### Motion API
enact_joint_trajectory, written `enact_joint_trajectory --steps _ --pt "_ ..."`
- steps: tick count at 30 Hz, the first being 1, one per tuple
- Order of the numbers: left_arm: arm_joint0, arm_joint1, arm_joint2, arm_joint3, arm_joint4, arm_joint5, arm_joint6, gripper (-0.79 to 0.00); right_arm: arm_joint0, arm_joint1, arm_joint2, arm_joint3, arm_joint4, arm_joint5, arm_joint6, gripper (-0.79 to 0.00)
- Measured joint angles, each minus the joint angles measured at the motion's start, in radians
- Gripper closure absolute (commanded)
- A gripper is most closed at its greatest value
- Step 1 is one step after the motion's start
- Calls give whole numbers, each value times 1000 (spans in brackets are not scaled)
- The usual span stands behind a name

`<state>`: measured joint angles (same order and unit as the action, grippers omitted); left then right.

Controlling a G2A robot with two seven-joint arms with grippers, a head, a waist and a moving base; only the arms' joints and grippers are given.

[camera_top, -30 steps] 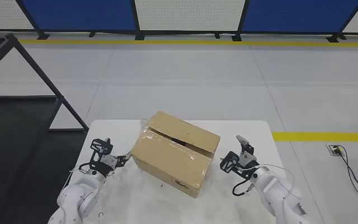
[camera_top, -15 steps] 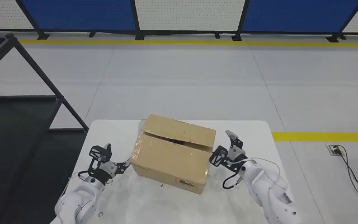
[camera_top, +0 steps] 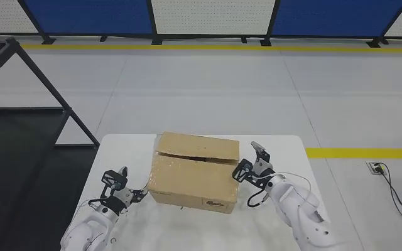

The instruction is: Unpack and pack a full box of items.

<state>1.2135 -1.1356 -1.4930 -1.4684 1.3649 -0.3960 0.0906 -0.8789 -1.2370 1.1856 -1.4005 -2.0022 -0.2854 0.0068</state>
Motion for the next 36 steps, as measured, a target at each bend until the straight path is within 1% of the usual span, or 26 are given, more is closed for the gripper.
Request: enact_joint_trajectory --steps 6,9,13,16,19,23,31,33,34,35,36 --pt "20 2 -1 -22 -1 -7 0 -785 -5 0 25 -17 9 50 23 -785" --pt "30 3 -14 -26 1 11 9 -785 -13 0 40 -30 18 79 29 -785" --pt "43 4 -55 -17 -34 63 21 -785 -30 0 62 -55 29 127 24 -785" --pt "62 5 -100 -11 -71 119 36 -785 -47 0 77 -74 34 162 6 -785" --pt "86 6 -126 -13 -72 174 25 -785 -64 1 88 -98 27 201 -18 -785" --pt "98 7 -126 -25 -63 167 16 -785 -85 2 94 -132 -10 239 -40 -785" --pt "96 7 -127 -25 -62 168 18 -785 -85 2 94 -133 -11 239 -40 -785" --pt "74 6 -117 -23 -15 216 51 -785 -85 2 94 -133 -11 239 -40 -785" --pt "58 3 -101 -9 29 264 65 -785 -86 2 94 -133 -11 239 -40 -785" --pt "32 -2 -77 13 84 331 76 -785 -90 2 95 -136 -11 242 -38 -785" --pt "12 -4 -60 30 121 372 85 -785 -94 2 97 -138 -10 244 -36 -785"
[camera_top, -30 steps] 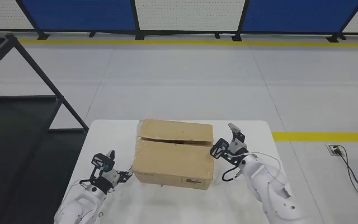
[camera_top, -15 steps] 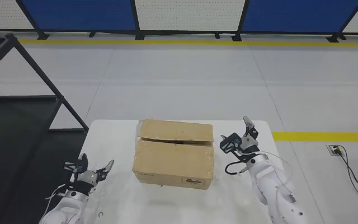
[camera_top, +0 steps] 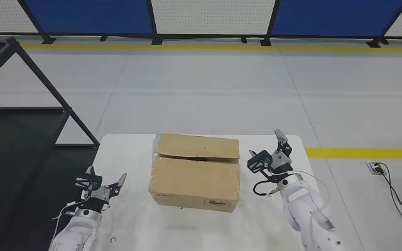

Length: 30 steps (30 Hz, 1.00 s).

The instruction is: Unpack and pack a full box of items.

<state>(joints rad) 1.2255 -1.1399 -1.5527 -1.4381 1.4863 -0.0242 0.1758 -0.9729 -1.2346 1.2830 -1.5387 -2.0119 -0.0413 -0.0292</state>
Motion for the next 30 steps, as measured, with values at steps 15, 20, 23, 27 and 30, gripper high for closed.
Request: enact_joint_trajectory --steps 15,20,23,27,30 --pt "-338 -32 242 434 394 122 307 -785 -94 -1 53 -40 33 61 28 -785" --pt "-423 -54 315 559 448 194 390 -785 -124 -1 68 -79 29 73 47 -785" --pt "-454 -68 334 603 415 206 397 -785 -128 -2 68 -97 22 71 63 -785" --pt "-492 -83 364 655 415 226 392 -785 -125 -4 63 -111 11 66 83 -785" --pt "-522 -95 388 695 425 245 394 -785 -125 -5 61 -117 4 65 94 -785"
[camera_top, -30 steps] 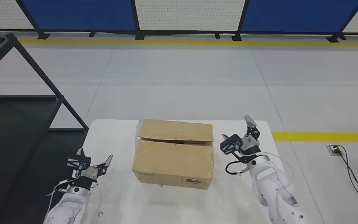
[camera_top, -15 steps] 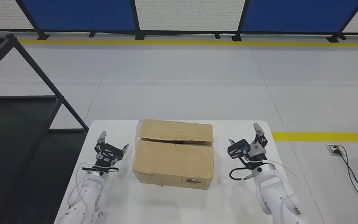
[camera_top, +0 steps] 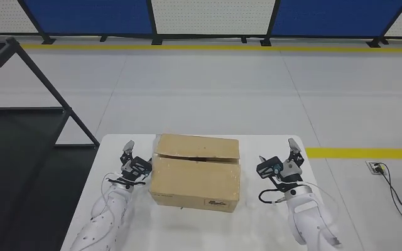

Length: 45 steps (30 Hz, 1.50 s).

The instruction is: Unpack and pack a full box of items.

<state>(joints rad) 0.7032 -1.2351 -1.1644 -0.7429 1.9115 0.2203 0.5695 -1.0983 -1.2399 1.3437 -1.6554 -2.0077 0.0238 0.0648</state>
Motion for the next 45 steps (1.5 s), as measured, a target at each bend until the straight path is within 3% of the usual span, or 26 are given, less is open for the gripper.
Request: enact_joint_trajectory --steps 11,23,34,45 --pt "-106 -45 67 149 -7 37 34 -785 -29 -4 14 -27 -8 19 18 -785" --pt "-132 -66 47 217 -102 116 123 -785 -6 -10 11 -4 -3 0 15 -785" --pt "-102 -61 -10 182 -177 212 179 -785 36 -15 0 40 4 -22 -7 -785" --pt "4 -45 -64 62 -163 360 185 -785 70 -20 -3 77 12 -42 -34 -785"
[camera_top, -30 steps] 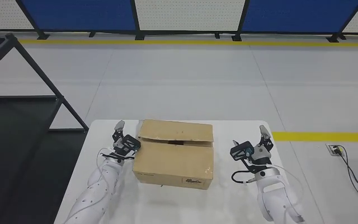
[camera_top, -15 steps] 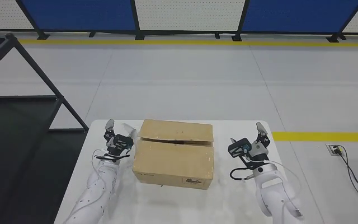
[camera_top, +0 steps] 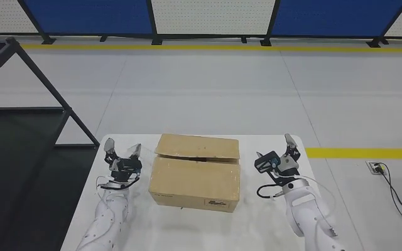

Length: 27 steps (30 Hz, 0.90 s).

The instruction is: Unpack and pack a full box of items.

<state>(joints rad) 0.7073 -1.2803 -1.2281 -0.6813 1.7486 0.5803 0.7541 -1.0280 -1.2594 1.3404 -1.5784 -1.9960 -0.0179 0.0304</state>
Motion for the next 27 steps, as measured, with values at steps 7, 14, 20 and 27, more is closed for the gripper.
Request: enact_joint_trajectory --steps 7,14,20,27 --pt "73 6 -32 -85 12 81 -30 -785 20 -2 -8 20 -1 -14 -18 -785" --pt "147 11 -68 -185 16 127 -54 -785 36 -5 -13 40 1 -24 -30 -785" --pt "195 15 -95 -250 52 167 -88 -785 49 -7 -19 53 0 -33 -37 -785" --pt "246 18 -116 -309 111 211 -135 -785 56 -8 -22 63 -1 -37 -43 -785"
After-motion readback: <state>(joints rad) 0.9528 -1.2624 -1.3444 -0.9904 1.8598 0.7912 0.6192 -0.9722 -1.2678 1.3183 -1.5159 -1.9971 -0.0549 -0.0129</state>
